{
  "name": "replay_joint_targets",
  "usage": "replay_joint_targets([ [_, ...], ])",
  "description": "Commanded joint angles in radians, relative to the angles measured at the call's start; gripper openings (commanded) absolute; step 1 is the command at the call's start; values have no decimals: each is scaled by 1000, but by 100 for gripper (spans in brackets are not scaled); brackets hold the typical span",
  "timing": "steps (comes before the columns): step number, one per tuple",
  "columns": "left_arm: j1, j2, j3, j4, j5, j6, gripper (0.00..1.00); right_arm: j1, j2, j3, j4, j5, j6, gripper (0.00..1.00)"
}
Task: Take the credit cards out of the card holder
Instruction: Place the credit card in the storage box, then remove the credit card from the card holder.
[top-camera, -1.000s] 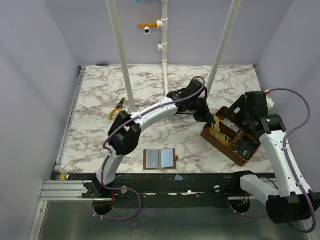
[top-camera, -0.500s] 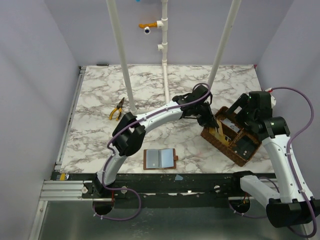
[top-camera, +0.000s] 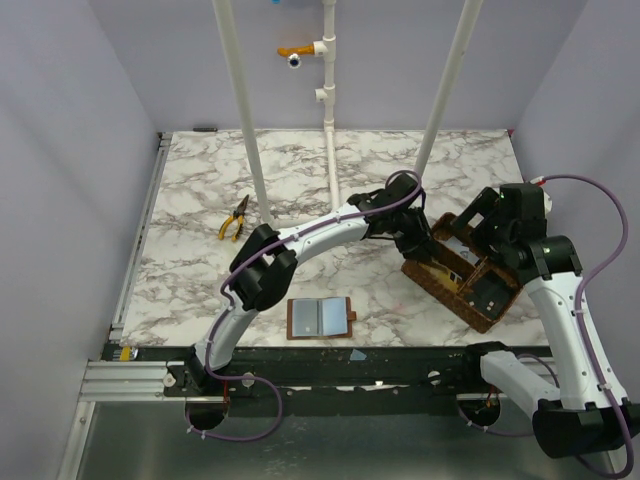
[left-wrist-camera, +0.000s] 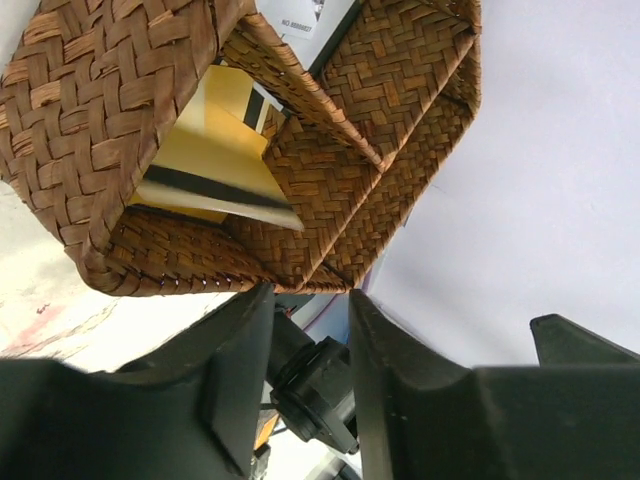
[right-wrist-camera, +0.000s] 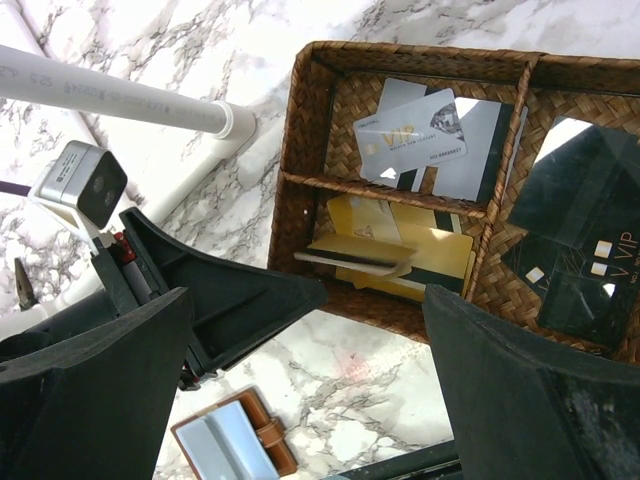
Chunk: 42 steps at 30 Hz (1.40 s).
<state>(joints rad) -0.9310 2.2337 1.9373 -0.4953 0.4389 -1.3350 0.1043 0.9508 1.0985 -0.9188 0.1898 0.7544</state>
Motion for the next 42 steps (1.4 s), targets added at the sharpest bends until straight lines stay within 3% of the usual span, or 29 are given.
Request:
replay_joint_targets([
  [1, -3, -6, 24, 28, 14, -26, 41, -4, -13, 3, -7, -31, -18, 100],
  [4, -2, -14, 28, 39, 18, -17, 47, -4, -14, -2, -8, -33, -19, 100],
  [9, 4, -55, -1, 34, 16, 13, 48, -4, -14, -10, -5, -42, -28, 100],
  [17, 41, -242, -195, 15, -12, 125, 49, -4, -15, -36, 18, -78, -47, 100],
  [29, 167, -757, -763, -38, -154, 306, 52, 4, 38, -118, 124, -289, -52, 100],
  [35, 233, -984, -982, -43, -209, 345, 53, 133, 57, -167, 183, -253, 4, 100],
  [42, 276, -1128, -1140, -38, -234, 408, 54, 428, 68, -263, 285, -88, 153, 100],
])
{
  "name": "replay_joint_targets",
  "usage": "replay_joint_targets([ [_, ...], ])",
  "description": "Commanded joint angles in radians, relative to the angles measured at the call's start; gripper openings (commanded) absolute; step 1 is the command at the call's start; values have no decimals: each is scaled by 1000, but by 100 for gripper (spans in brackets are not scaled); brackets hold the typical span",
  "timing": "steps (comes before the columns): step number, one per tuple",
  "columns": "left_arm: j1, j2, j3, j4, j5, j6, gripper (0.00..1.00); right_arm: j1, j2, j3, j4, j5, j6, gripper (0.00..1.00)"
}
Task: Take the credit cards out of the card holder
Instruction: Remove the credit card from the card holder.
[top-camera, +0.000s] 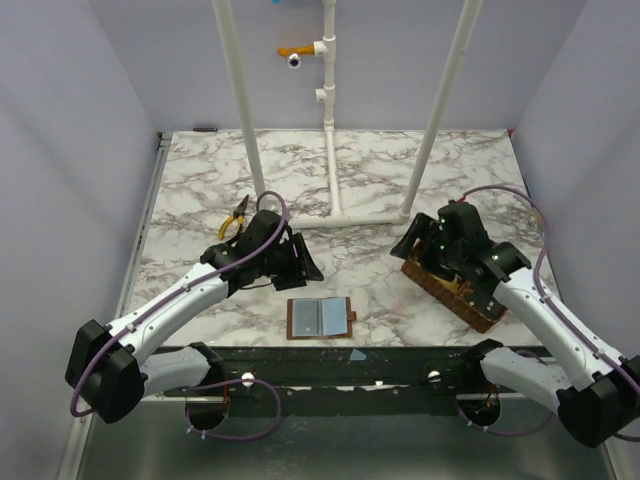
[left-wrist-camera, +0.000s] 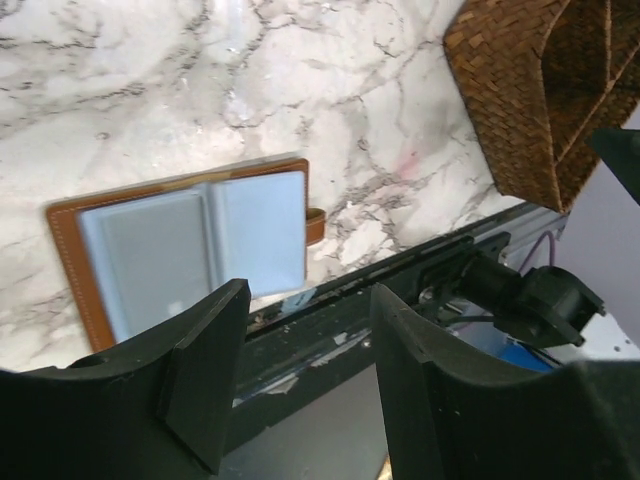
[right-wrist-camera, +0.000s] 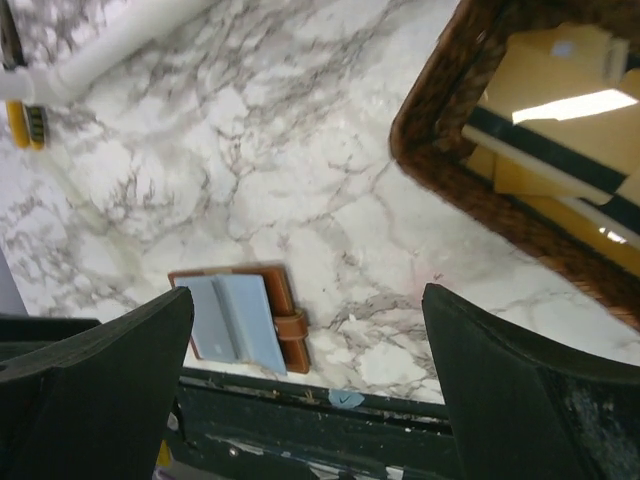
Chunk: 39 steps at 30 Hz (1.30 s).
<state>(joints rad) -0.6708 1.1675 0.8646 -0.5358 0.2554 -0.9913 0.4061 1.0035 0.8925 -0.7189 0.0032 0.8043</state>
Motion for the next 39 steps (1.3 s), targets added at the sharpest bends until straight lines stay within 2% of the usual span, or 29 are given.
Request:
replay_joint_targets([
  [1, 17, -78, -89, 7, -57, 68, 54, 171, 22, -70, 103, 126, 127, 100],
  [7, 23, -174, -231, 68, -52, 71, 54, 497, 130, -103, 188, 300, 255, 100],
  [12, 28, -235, -304, 86, -83, 86, 55, 647, 248, -83, 270, 341, 306, 100],
  [18, 48, -305, -371, 99, -88, 67, 55, 691, 349, -45, 333, 303, 296, 100],
  [24, 91, -361, -379, 64, -109, 80, 55, 743, 460, 73, 290, 337, 263, 100],
  [28, 139, -369, -377, 36, -118, 91, 54, 769, 526, 129, 283, 334, 245, 95],
  [39, 276, -388, -364, 12, -68, 151, 54, 803, 706, 221, 286, 327, 194, 68],
])
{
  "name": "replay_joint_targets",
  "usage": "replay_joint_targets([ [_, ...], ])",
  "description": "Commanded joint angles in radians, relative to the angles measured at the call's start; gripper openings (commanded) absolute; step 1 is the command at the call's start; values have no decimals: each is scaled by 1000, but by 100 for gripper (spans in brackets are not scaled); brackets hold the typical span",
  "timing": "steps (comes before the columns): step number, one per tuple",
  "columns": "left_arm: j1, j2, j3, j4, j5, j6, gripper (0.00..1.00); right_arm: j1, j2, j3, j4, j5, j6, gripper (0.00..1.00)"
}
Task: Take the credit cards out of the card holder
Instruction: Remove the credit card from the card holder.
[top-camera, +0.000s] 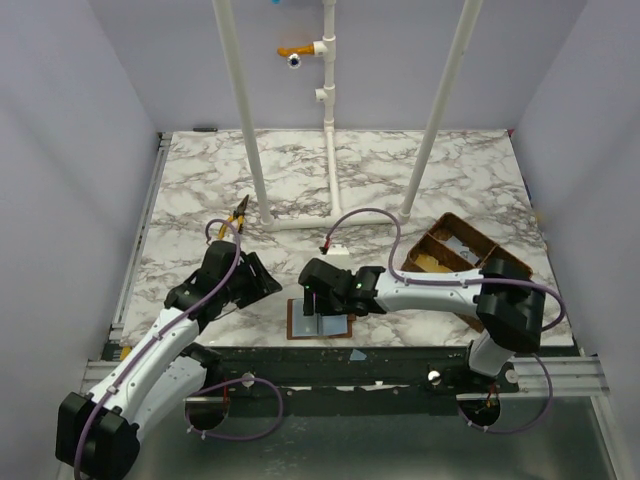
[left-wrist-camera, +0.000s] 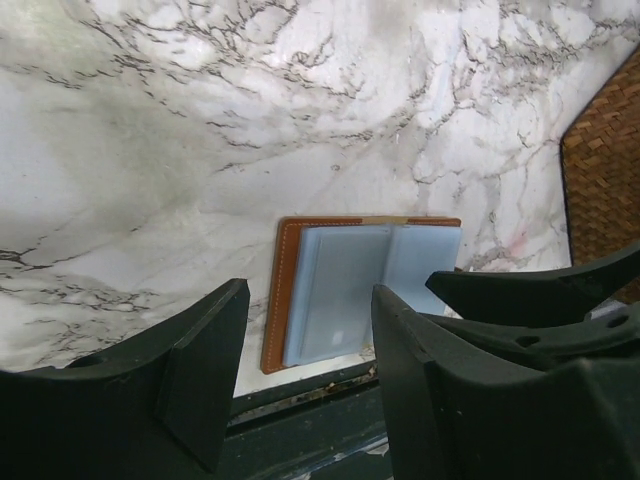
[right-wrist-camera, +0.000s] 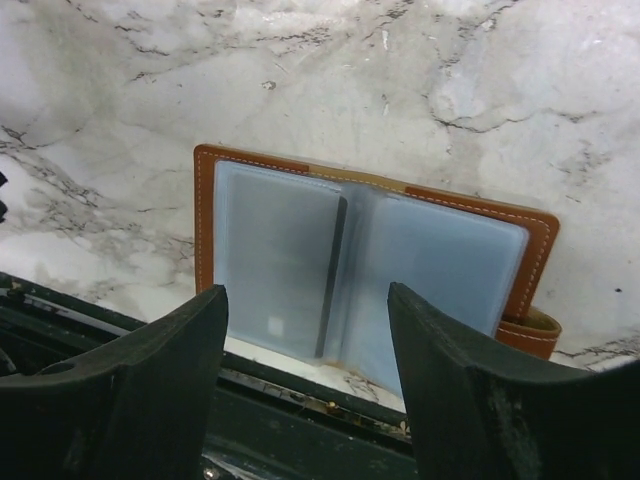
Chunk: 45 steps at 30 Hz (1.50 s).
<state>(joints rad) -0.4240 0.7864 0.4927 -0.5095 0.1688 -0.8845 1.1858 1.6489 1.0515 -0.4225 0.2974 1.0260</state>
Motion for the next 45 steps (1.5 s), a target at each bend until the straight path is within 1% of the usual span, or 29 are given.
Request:
replay_joint_targets([
  [1, 31, -6, 6, -10, 24, 44, 54, 27, 76, 71, -9, 34, -33, 67],
  [2, 33, -3, 3, -5, 32, 44, 54, 28, 87, 77, -9, 34, -32, 66],
  [4, 34, 8, 1, 8, 45, 46, 53, 30, 106, 85, -14, 41, -29, 61],
  [20, 36, 51, 9, 36, 85, 63, 51, 29, 181, 91, -6, 36, -27, 60],
  [23, 35, 56, 9, 38, 86, 62, 50, 30, 181, 83, -20, 45, -22, 51],
  [25, 35, 56, 7, 37, 89, 62, 50, 29, 177, 70, -22, 50, -17, 47],
  [27, 35, 54, 6, 39, 93, 59, 49, 30, 173, 58, -24, 51, -11, 38],
  [29, 35, 52, 4, 40, 97, 57, 49, 29, 170, 44, -24, 53, -4, 33],
  [33, 35, 60, -2, 45, 107, 58, 47, 30, 157, 5, -9, 49, 10, 27],
  [37, 34, 66, -22, 63, 135, 48, 43, 30, 151, -25, 6, 41, 19, 22],
  [45, 20, 87, -60, 92, 156, 29, 29, 28, 140, -73, 37, 25, 37, 12],
])
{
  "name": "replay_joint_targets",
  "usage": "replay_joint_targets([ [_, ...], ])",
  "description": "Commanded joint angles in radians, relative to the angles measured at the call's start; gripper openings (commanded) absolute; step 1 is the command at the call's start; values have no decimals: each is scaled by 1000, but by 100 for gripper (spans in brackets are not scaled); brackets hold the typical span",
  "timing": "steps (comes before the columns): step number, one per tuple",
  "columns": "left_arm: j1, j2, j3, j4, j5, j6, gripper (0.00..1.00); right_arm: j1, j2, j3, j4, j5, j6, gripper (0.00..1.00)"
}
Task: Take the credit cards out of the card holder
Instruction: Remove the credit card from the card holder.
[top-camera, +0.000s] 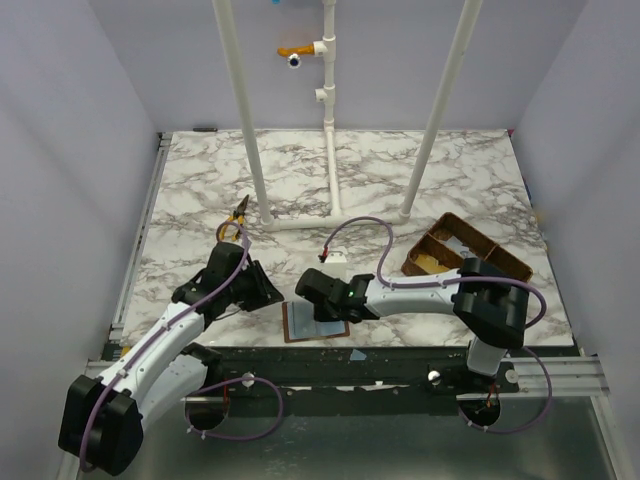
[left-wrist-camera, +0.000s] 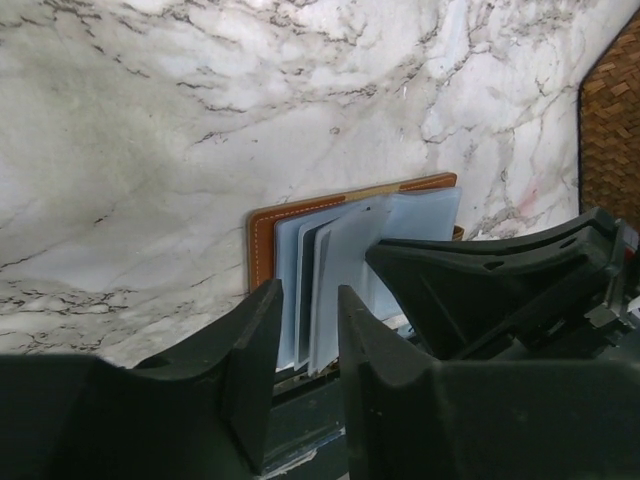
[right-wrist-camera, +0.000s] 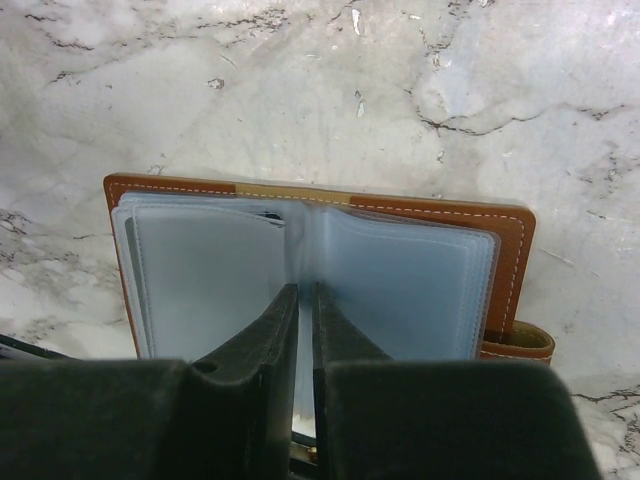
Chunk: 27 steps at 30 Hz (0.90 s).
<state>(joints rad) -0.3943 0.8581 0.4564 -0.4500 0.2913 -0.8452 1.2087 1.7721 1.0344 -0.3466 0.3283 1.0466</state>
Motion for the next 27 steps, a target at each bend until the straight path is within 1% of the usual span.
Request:
replay_joint_targets([
  [1, -13, 20, -27, 38, 35, -11, 27, 5, 17, -61, -34, -10, 17, 11],
  [3, -24, 32, -35, 50, 37, -17, 24, 4, 19, -68, -25, -17, 16, 11],
  [10, -74, 71, -35, 77, 31, -34, 19, 2, 22, -74, -12, -28, 12, 10],
  [15, -128, 131, -36, 113, 18, -53, 13, -8, 12, -100, 16, -53, 14, 10],
  [21, -196, 209, -30, 176, 10, -79, 8, -15, -6, -112, 31, -60, 15, 10],
  [27, -255, 274, -2, 225, 10, -108, 6, -16, -18, -117, 52, -67, 14, 10],
])
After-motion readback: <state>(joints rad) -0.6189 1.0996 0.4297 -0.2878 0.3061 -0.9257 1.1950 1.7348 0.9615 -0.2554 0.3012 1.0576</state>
